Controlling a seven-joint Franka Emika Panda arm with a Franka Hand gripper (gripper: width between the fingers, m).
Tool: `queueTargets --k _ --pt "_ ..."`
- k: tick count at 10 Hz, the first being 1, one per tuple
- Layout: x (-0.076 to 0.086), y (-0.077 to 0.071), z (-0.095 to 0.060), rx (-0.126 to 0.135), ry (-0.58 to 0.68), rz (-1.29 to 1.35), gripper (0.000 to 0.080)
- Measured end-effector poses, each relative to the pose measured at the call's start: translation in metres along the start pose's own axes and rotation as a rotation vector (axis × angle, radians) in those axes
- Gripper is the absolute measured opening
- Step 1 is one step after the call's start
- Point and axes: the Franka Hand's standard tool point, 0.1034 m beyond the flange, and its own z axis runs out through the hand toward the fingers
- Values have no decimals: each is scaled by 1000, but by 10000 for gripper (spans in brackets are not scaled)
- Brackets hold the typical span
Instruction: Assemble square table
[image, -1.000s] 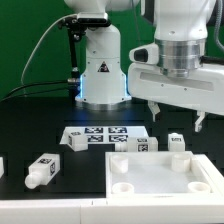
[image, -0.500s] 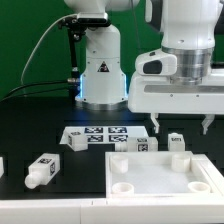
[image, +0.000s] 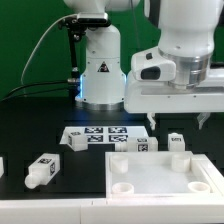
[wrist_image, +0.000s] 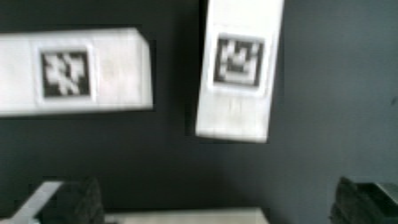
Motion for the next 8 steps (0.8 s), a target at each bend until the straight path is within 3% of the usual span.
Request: queueTargets --k 1,4,8 --pt "6 -1 -3 -8 -53 2 649" --pt "-1 8 4 -24 -255 23 649" --pt "5 15 18 -52 -530 41 649"
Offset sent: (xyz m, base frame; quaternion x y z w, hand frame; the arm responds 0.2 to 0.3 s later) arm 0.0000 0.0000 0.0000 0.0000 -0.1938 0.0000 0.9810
